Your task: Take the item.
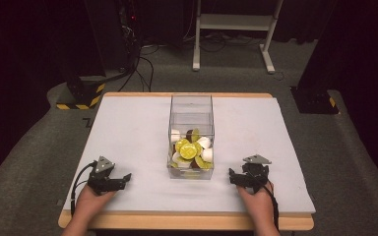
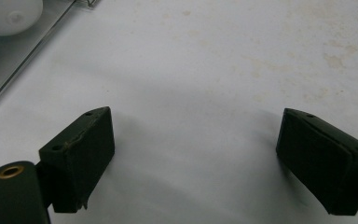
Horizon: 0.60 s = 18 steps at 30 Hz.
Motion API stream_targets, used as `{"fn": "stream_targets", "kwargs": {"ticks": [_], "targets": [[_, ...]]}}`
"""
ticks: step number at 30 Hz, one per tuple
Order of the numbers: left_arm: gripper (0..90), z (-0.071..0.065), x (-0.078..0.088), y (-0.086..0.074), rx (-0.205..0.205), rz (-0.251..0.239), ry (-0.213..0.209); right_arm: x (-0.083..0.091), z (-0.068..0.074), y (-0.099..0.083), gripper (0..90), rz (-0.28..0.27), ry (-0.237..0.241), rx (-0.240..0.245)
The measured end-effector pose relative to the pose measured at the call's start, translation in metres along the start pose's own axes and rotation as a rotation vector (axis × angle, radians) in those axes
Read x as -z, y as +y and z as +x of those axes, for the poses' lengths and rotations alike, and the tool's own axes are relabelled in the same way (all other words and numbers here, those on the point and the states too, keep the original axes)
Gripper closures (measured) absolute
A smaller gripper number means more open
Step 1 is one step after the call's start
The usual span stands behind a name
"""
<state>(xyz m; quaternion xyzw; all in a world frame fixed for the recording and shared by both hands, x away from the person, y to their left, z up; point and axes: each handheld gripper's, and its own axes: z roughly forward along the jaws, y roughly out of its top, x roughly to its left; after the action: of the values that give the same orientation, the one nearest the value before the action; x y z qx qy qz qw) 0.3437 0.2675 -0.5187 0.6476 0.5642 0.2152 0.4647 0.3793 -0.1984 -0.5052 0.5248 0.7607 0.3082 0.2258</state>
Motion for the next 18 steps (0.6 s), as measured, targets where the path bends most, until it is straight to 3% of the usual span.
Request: {"fn": "stream_targets", "kwargs": {"ticks": [18], "targets": [[18.9, -0.0003, -0.0005, 0.0000, 0.008, -0.003, 0.000, 0.0004, -0.0006, 0.0002, 11.3, 0.002, 0.008, -0.006]]}}
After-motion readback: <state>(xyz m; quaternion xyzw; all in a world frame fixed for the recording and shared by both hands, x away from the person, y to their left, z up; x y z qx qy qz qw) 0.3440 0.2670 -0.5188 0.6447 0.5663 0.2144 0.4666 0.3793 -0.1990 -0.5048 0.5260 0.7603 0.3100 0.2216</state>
